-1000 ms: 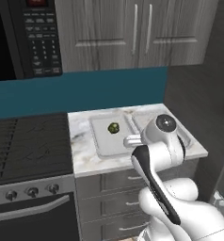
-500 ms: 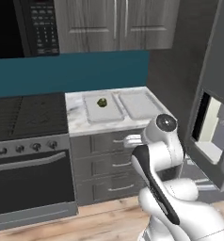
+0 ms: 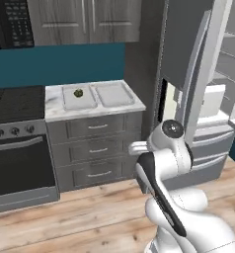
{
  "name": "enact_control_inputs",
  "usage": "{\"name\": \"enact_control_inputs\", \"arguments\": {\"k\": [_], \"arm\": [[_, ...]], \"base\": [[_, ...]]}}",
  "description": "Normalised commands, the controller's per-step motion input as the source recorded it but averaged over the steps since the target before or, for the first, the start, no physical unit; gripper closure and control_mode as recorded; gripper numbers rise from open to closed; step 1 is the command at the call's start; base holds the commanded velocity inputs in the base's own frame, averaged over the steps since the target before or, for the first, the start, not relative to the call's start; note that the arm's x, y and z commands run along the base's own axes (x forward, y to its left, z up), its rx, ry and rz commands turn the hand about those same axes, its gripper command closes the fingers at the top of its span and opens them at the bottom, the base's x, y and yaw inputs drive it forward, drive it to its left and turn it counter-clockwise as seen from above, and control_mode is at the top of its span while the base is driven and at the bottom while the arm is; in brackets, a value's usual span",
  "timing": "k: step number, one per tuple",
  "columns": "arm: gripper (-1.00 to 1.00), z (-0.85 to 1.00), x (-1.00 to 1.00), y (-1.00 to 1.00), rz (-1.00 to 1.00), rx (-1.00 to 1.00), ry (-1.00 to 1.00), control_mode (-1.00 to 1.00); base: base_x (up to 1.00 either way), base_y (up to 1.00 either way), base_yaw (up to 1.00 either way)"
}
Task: Place one broccoli and one chicken drumstick in each tupperware on the nearby counter, to pack two identical lunches.
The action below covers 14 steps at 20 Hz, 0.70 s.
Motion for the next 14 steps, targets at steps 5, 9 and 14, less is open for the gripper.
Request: {"name": "enact_control_inputs", "arguments": {"k": [5, 9, 14], "arm": [[-1.0, 0.0, 0.0, 0.0, 0.0, 0.0, 0.0, 1.0], [-1.0, 0.0, 0.0, 0.0, 0.0, 0.0, 0.0, 1.0], [-1.0, 0.0, 0.0, 0.0, 0.0, 0.0, 0.0, 1.0]], "base": [[-0.37, -1.0, -0.17], [0.0, -1.0, -0.11], [0.0, -1.0, -0.07]]}}
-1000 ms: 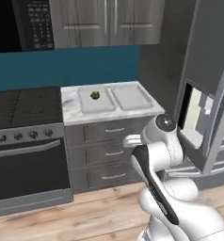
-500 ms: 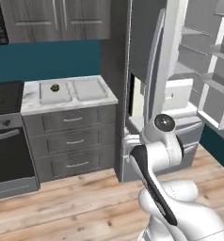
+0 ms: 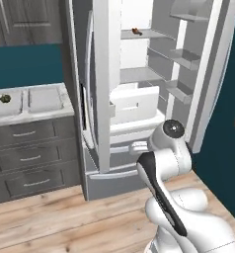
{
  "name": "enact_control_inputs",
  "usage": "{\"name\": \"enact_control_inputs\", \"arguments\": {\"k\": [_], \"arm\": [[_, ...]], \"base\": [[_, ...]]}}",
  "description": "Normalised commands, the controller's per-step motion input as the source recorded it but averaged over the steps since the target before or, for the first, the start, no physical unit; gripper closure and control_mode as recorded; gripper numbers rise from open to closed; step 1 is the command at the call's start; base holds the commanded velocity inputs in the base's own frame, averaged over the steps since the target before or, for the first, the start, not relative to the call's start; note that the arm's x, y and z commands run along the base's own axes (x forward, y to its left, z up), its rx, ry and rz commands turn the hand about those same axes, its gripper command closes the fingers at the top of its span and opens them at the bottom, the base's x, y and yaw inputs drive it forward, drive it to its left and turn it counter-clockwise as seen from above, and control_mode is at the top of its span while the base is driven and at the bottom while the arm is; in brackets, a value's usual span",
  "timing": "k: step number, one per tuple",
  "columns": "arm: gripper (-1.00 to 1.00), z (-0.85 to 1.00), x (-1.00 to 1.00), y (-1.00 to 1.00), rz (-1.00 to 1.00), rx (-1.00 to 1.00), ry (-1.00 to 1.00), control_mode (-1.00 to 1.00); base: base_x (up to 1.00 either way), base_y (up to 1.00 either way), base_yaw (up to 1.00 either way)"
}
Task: Place one broccoli and one chicken drumstick in each tupperware on the nearby counter, to pack two identical lunches.
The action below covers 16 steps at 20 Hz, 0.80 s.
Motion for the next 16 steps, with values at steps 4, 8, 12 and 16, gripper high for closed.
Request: {"name": "enact_control_inputs", "arguments": {"k": [4, 8, 12, 16], "arm": [[-1.0, 0.0, 0.0, 0.0, 0.0, 0.0, 0.0, 1.0], [-1.0, 0.0, 0.0, 0.0, 0.0, 0.0, 0.0, 1.0], [-1.0, 0.0, 0.0, 0.0, 0.0, 0.0, 0.0, 1.0], [-1.0, 0.0, 0.0, 0.0, 0.0, 0.0, 0.0, 1.0]], "base": [[0.05, -0.85, -0.03], [0.41, -0.23, 0.0], [0.74, 0.03, 0.0], [0.69, -0.07, 0.0]]}}
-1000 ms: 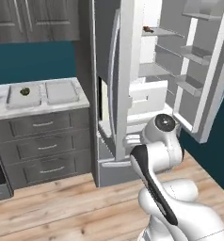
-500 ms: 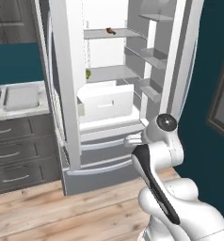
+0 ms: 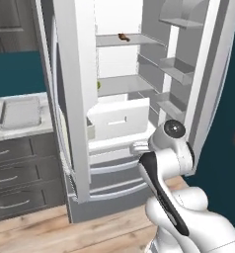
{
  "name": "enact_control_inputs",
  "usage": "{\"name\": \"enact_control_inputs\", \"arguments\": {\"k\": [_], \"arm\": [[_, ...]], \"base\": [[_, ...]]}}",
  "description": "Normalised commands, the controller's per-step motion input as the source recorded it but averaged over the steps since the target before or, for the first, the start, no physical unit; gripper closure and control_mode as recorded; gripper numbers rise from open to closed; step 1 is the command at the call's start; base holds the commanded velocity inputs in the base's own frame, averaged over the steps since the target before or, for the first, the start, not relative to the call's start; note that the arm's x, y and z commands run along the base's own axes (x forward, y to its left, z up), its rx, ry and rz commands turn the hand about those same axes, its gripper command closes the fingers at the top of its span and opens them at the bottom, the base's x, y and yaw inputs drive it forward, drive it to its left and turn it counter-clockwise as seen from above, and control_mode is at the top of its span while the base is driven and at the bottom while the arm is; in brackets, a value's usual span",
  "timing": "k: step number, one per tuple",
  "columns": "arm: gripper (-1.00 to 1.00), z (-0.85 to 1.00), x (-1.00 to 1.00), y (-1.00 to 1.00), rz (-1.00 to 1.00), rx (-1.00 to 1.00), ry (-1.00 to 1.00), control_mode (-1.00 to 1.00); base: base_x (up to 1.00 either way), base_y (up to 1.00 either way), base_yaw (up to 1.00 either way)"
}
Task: Place one broccoli and one chicken drumstick in each tupperware on the nearby counter, to pack two identical lunches.
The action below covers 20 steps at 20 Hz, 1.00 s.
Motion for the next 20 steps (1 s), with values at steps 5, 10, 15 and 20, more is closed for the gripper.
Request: {"name": "enact_control_inputs", "arguments": {"k": [5, 10, 15, 20], "arm": [[-1.0, 0.0, 0.0, 0.0, 0.0, 0.0, 0.0, 1.0], [-1.0, 0.0, 0.0, 0.0, 0.0, 0.0, 0.0, 1.0], [-1.0, 0.0, 0.0, 0.0, 0.0, 0.0, 0.0, 1.0], [-1.0, 0.0, 0.0, 0.0, 0.0, 0.0, 0.0, 1.0]], "base": [[0.6, -0.21, 0.0], [0.68, -0.18, 0.0], [0.83, -0.16, 0.0], [0.79, -0.45, 0.0]]}}
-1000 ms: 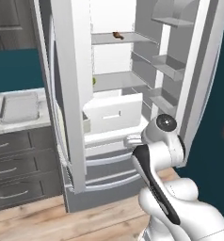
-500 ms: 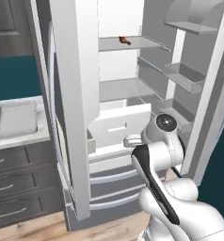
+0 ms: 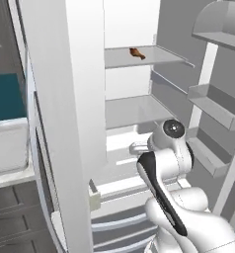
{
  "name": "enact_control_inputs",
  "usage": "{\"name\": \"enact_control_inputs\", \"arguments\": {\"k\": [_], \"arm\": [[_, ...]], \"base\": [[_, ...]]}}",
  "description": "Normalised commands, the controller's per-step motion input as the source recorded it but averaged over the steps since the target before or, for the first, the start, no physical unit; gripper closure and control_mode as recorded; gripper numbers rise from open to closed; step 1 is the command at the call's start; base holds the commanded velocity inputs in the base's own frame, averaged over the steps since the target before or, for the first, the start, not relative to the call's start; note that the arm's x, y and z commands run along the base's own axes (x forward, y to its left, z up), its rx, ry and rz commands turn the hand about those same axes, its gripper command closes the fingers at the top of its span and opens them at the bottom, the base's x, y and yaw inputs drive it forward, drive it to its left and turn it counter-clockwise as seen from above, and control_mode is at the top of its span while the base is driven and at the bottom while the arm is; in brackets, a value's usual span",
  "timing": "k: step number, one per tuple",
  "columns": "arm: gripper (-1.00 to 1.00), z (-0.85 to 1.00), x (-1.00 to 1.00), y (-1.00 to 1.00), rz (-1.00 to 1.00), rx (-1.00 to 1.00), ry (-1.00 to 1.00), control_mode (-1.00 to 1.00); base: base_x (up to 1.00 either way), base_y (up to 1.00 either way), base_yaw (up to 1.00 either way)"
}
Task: Place one broccoli and one chicken drumstick in each tupperware on the nearby counter, to pack two identical lunches.
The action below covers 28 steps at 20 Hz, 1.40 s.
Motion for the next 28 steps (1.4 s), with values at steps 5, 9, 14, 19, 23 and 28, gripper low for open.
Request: {"name": "enact_control_inputs", "arguments": {"k": [5, 9, 14, 19, 23, 28], "arm": [[-1.0, 0.0, 0.0, 0.0, 0.0, 0.0, 0.0, 1.0], [-1.0, 0.0, 0.0, 0.0, 0.0, 0.0, 0.0, 1.0], [-1.0, 0.03, 0.26, 0.0, 0.0, 0.0, -0.03, -1.0], [-1.0, 0.51, 0.01, 0.0, 0.0, 0.0, -0.33, -1.0], [-1.0, 0.57, 0.02, 0.0, 0.0, 0.0, -0.28, -1.0], [-1.0, 0.67, 0.19, 0.0, 0.0, 0.02, -0.06, -1.0]], "base": [[0.89, -0.13, 0.0], [0.98, 0.11, 0.0], [0.35, 0.03, 0.0], [0.0, 0.0, 0.0], [0.0, 0.0, 0.0], [0.0, 0.0, 0.0]]}}
